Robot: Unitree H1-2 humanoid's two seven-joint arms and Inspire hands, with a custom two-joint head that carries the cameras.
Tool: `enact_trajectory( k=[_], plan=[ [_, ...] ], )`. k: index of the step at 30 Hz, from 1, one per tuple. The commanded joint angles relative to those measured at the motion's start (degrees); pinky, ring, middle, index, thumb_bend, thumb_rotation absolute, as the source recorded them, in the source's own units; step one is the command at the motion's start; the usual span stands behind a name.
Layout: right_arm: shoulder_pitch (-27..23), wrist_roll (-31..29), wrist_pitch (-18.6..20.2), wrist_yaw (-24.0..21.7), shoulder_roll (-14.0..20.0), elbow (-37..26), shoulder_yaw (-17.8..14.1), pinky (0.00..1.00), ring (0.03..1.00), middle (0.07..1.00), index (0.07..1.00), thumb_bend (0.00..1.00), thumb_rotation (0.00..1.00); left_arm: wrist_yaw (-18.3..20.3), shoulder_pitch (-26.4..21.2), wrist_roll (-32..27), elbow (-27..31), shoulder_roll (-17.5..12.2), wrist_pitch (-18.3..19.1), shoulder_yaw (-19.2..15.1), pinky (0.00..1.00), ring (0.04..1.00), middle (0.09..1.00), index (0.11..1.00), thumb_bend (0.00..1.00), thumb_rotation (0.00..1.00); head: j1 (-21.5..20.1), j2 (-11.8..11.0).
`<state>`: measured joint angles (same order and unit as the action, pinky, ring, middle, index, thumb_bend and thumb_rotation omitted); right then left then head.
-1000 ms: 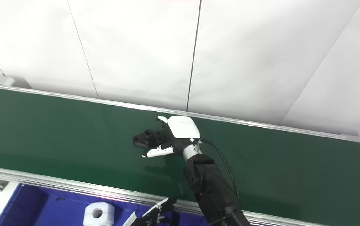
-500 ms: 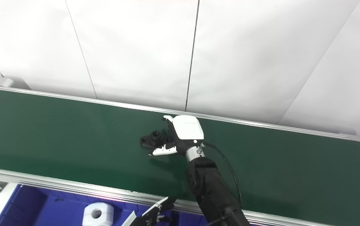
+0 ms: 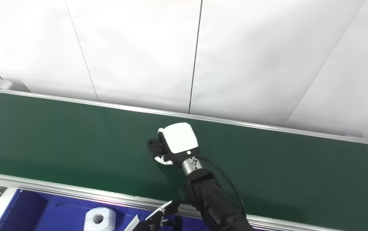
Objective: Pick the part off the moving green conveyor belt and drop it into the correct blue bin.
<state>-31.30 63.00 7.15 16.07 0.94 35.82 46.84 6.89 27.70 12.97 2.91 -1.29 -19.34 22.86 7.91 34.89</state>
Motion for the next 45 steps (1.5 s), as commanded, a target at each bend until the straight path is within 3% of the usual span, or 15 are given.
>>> enact_trajectory(
  k=[1,6,7,9,20,31,41,45],
  plan=[
    [3.3,0.5,-1.2,-4.3,0.2,2.5,2.6,0.09,0.142,0.469,0.485,0.53,0.0,-0.2,0.8,0.3,1.6,0.5,-0.3,0.9,0.8,0.921,0.943,0.916,0.84,0.68,0.1,0.1],
    [4.3,0.3,0.1,-6.3,0.2,2.4,3.6,0.08,0.128,0.469,0.483,0.53,0.0,-0.4,0.9,0.6,1.9,0.5,-0.2,0.9,0.81,0.923,0.94,0.91,0.84,0.66,0.3,0.3],
    [4.3,0.3,0.4,-6.4,0.2,2.5,3.7,0.07,0.128,0.317,0.484,0.53,0.08,-0.3,0.9,0.7,2.1,0.4,-0.1,0.9,0.81,0.923,0.942,0.914,0.84,0.66,0.3,0.3],
    [4.5,0.2,0.5,-6.7,0.0,2.8,3.8,0.08,0.136,0.243,0.484,0.52,0.13,-0.1,1.1,0.4,2.5,0.2,0.5,0.9,0.81,0.924,0.942,0.914,0.84,0.66,0.2,0.4],
    [5.5,-2.4,1.2,-8.7,0.7,0.2,2.3,0.1,0.155,0.234,0.482,0.51,0.12,-0.1,1.6,-0.2,3.5,-0.1,1.0,0.9,0.81,0.918,0.938,0.913,0.85,0.63,-0.6,1.0],
    [10.1,-4.6,0.7,-11.6,6.6,-21.9,-3.8,0.12,0.171,0.264,0.488,0.51,0.13,0.6,1.4,-3.1,3.8,-0.5,0.9,0.3,0.83,0.929,0.934,0.909,0.86,0.6,-5.7,2.8],
    [17.6,-4.1,1.5,-21.9,12.9,-44.3,-11.5,0.14,0.205,0.305,0.487,0.51,0.13,1.6,1.6,-6.0,6.3,-1.8,2.4,-1.0,0.9,0.962,0.951,0.927,0.86,0.63,-13.5,6.3],
    [22.3,-3.4,0.8,-23.4,14.6,-50.5,-14.2,0.15,0.216,0.331,0.488,0.51,0.14,2.4,1.6,-7.5,7.5,-2.9,3.1,-1.5,0.94,0.981,0.966,0.943,0.84,0.66,-16.7,7.8]
  ],
)
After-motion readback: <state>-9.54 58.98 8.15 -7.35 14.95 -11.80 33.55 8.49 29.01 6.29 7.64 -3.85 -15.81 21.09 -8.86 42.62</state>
